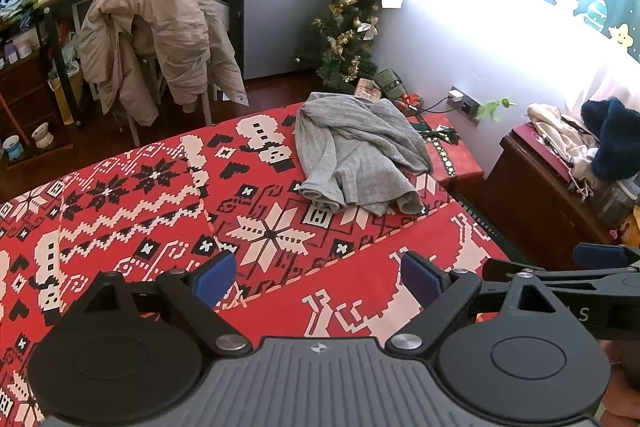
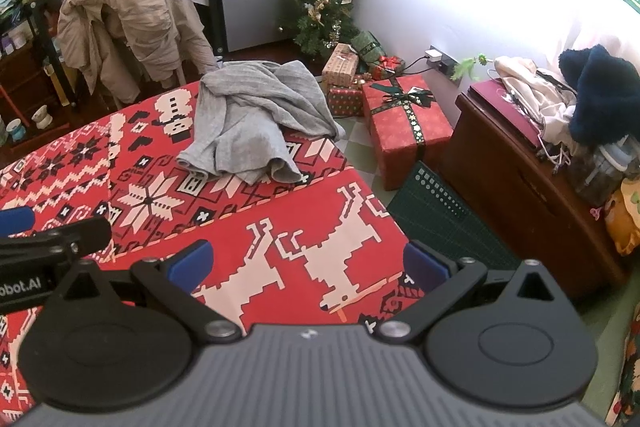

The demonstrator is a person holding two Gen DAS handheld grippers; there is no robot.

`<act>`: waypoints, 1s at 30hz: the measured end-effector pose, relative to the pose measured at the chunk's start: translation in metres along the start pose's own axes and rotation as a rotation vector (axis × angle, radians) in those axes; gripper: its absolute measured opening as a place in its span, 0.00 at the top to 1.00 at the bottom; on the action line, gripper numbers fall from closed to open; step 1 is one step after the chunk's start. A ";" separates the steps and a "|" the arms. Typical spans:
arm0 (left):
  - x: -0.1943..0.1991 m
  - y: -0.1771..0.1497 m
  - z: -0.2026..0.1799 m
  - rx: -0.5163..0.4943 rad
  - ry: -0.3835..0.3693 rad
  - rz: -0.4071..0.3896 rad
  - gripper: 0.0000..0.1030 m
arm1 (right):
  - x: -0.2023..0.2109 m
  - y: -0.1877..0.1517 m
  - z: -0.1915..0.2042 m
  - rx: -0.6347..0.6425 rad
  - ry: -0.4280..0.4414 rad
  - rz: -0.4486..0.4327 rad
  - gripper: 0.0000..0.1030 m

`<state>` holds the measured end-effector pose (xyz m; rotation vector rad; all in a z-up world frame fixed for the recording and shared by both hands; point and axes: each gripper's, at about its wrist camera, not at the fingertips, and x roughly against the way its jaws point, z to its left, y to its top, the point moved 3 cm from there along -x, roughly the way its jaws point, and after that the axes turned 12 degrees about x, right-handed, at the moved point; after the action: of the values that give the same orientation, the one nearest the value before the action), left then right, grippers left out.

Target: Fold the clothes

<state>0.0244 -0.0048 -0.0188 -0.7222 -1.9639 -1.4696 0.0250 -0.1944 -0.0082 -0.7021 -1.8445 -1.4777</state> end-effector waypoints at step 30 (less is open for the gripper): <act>-0.059 0.015 0.013 -0.001 -0.019 0.034 0.24 | -0.038 0.002 -0.015 0.016 -0.042 -0.026 0.02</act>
<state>0.0737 0.0066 -0.0544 -0.7682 -1.9557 -1.4488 0.0535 -0.2082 -0.0342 -0.7087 -1.9022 -1.4736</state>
